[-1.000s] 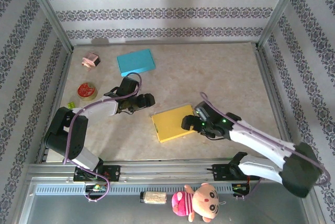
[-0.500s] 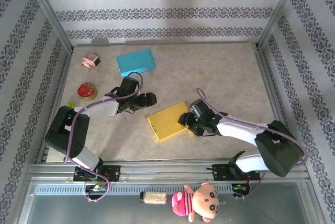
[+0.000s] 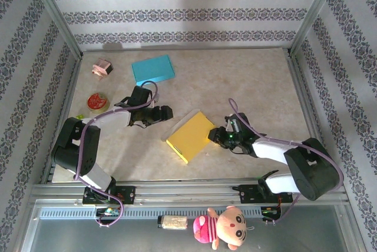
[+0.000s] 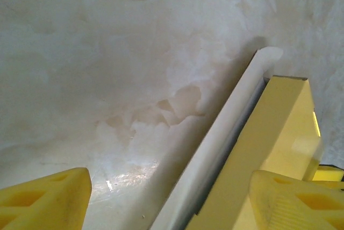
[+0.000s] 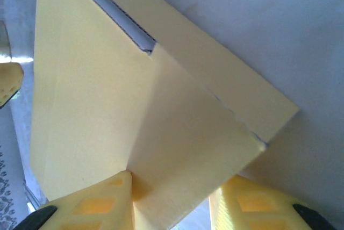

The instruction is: Fold the paper box

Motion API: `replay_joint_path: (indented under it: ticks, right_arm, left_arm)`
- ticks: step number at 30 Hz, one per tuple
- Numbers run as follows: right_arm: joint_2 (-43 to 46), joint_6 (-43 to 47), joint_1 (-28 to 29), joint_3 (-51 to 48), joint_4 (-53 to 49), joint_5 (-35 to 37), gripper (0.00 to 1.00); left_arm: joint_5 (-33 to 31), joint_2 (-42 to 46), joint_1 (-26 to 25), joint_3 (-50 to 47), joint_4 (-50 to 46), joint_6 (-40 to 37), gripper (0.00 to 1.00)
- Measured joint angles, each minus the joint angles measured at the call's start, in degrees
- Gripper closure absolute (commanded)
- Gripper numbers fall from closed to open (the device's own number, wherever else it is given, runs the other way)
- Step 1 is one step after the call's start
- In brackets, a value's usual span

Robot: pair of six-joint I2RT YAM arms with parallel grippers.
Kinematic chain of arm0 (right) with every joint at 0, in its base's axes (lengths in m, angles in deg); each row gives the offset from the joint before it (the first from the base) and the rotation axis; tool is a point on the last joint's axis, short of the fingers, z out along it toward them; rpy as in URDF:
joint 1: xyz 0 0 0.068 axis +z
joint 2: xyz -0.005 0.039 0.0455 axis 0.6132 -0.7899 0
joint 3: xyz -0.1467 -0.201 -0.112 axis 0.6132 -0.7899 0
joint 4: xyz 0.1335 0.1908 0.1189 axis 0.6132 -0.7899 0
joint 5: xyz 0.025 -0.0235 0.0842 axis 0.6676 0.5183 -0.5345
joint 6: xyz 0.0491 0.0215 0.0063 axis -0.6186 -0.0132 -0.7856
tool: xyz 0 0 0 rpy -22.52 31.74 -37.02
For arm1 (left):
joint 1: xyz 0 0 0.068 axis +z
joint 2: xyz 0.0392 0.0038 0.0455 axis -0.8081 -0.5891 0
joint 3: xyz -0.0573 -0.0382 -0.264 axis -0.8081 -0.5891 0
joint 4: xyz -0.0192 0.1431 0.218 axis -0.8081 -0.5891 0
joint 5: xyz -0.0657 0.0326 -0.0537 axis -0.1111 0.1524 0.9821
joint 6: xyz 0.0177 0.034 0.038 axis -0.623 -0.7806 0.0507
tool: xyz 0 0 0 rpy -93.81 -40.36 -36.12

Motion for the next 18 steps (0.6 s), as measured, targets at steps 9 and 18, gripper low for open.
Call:
replay_joint_path:
  ticks: [9, 18]
  right_arm:
    - [0.9, 5.6, -6.5, -8.3, 13.0, -9.1, 0.92]
    - [-0.7, 7.1, -9.4, -8.7, 14.6, -12.8, 0.92]
  left_arm:
    - [11.8, -2.8, 1.6, -5.0, 10.8, 3.8, 0.22]
    - [21.8, -7.2, 1.0, -10.4, 27.9, 10.6, 0.34]
